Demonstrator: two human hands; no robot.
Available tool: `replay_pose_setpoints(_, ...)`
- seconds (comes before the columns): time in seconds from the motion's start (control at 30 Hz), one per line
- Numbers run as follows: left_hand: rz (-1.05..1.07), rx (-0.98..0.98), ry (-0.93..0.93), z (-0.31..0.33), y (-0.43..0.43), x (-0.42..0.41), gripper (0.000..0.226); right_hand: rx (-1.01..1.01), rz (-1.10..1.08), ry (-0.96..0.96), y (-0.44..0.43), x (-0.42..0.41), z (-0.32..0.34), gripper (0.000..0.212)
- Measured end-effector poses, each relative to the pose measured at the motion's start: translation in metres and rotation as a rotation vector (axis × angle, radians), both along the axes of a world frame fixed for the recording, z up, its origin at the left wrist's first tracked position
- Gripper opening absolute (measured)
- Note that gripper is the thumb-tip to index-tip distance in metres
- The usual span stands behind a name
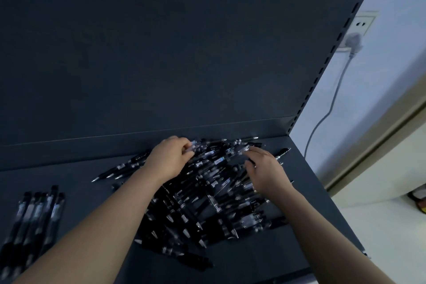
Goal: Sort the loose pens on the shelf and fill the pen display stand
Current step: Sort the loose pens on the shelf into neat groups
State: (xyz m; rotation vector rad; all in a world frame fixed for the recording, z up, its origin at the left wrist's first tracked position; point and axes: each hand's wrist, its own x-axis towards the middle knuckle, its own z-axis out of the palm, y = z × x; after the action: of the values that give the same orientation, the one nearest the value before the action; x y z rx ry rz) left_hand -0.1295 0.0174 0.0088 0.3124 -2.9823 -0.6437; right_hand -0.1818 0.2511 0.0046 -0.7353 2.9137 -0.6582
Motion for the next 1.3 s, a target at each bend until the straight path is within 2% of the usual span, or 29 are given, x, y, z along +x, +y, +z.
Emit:
replay_pose_setpoints(0.07,0.0,-0.016,0.029,0.005,0.007,-0.002,0.02,0.001,0.039,-0.012,0.003,-0.013,-0.005,0.036)
replay_pose_setpoints(0.23,0.042,-0.047,-0.115,-0.004,0.019,0.001,0.028,0.137,0.167,0.015,0.002,-0.04,-0.012,0.037)
replay_pose_setpoints(0.33,0.125,-0.002,-0.082,-0.007,0.021,0.004,0.02,0.245,0.213,0.005,-0.006,-0.053,-0.011,0.038)
replay_pose_setpoints(0.4,0.155,-0.015,-0.094,-0.007,0.022,0.004,0.022,0.306,0.228,-0.025,-0.011,-0.059,-0.007,0.037)
replay_pose_setpoints(0.57,0.227,0.035,-0.144,-0.009,0.023,0.006,0.027,0.375,0.285,-0.006,-0.007,-0.07,-0.001,0.022)
replay_pose_setpoints(0.7,0.236,0.123,-0.049,0.0,0.027,0.009,0.029,0.27,0.274,-0.048,0.011,-0.076,0.01,0.021)
replay_pose_setpoints(0.93,0.126,0.001,-0.16,0.001,0.055,-0.001,0.021,0.131,0.127,-0.19,0.051,-0.081,0.018,0.024)
replay_pose_setpoints(1.03,0.143,0.018,-0.121,-0.004,0.061,-0.005,0.024,0.107,0.11,-0.238,0.063,-0.078,0.014,0.023)
replay_pose_setpoints(1.1,0.144,0.03,-0.079,-0.007,0.064,-0.005,0.026,0.067,0.092,-0.256,0.069,-0.075,0.011,0.031)
replay_pose_setpoints(1.17,0.146,0.044,-0.06,-0.01,0.065,-0.005,0.03,-0.016,0.069,-0.248,0.074,-0.074,0.008,0.034)
replay_pose_setpoints(1.3,0.124,-0.043,-0.135,-0.01,0.064,-0.007,0.036,-0.262,-0.022,-0.201,0.08,-0.072,0.011,0.022)
